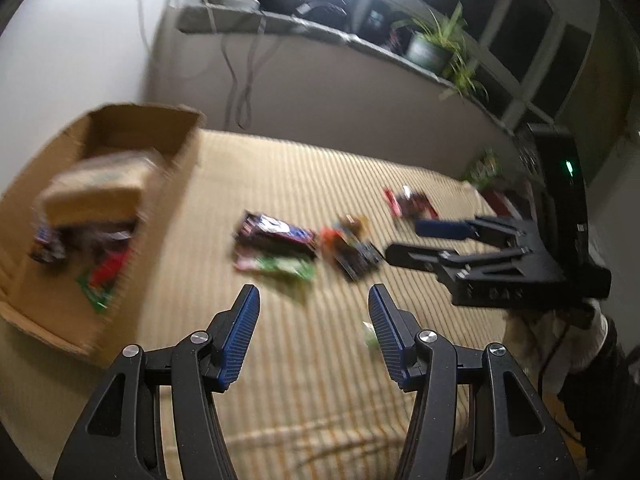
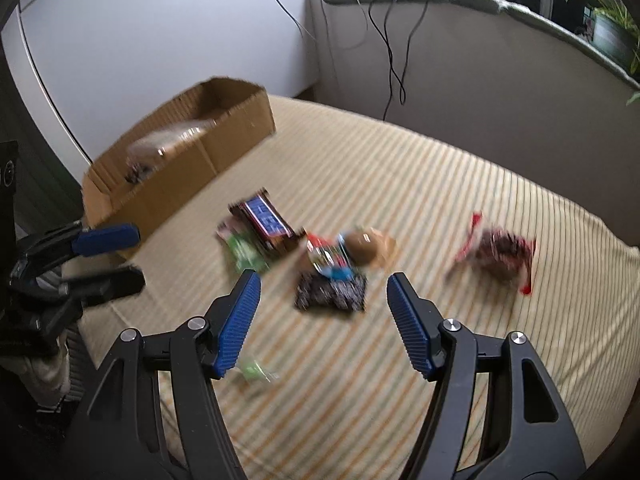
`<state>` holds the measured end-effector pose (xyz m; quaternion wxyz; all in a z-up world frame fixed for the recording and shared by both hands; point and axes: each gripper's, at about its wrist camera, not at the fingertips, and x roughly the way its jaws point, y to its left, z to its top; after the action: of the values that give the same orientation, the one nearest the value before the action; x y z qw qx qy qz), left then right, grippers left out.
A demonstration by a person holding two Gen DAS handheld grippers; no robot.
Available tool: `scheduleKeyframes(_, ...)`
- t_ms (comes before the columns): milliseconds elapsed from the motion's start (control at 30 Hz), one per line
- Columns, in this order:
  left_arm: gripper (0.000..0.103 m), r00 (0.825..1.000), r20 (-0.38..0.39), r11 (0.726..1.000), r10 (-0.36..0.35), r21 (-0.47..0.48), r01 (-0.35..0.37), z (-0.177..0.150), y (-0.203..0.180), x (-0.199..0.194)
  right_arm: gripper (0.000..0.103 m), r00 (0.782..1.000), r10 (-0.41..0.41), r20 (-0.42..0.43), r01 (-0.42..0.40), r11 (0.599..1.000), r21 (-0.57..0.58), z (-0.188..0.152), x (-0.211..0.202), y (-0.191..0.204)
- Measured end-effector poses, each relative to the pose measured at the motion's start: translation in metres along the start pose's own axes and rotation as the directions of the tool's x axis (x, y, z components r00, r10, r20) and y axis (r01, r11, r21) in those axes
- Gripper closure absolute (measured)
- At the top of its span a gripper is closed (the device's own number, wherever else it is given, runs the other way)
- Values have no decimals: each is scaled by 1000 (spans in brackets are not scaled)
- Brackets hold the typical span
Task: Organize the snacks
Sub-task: 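Grasp the small green candy with left tool while right tool grasps the black snack packet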
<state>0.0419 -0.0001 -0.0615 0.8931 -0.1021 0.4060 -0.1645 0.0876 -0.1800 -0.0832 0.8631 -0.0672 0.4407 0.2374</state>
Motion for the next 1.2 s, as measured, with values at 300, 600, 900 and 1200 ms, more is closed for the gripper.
scheduleKeyframes(300, 48, 995, -97, 995, 3, 100, 7, -26, -36, 35, 34, 999, 11, -44, -10, 1000, 3, -9, 29, -5)
scheduleKeyframes(600, 48, 993, -98, 984, 59, 172, -41, -33, -54, 59, 34, 997, 6, -82, -9, 1000, -29, 1, 60, 3)
scheduleKeyframes(900, 71, 991, -66, 974, 115, 205, -99, -36, -55, 66, 34, 995, -38, -91, 29, 995, -98, 5, 71, 14)
scheduleKeyframes(1200, 79, 993, -57, 978, 103, 189, -91, -38, -49, 61, 62, 994, -79, -81, 70, 992, -108, 6, 70, 13)
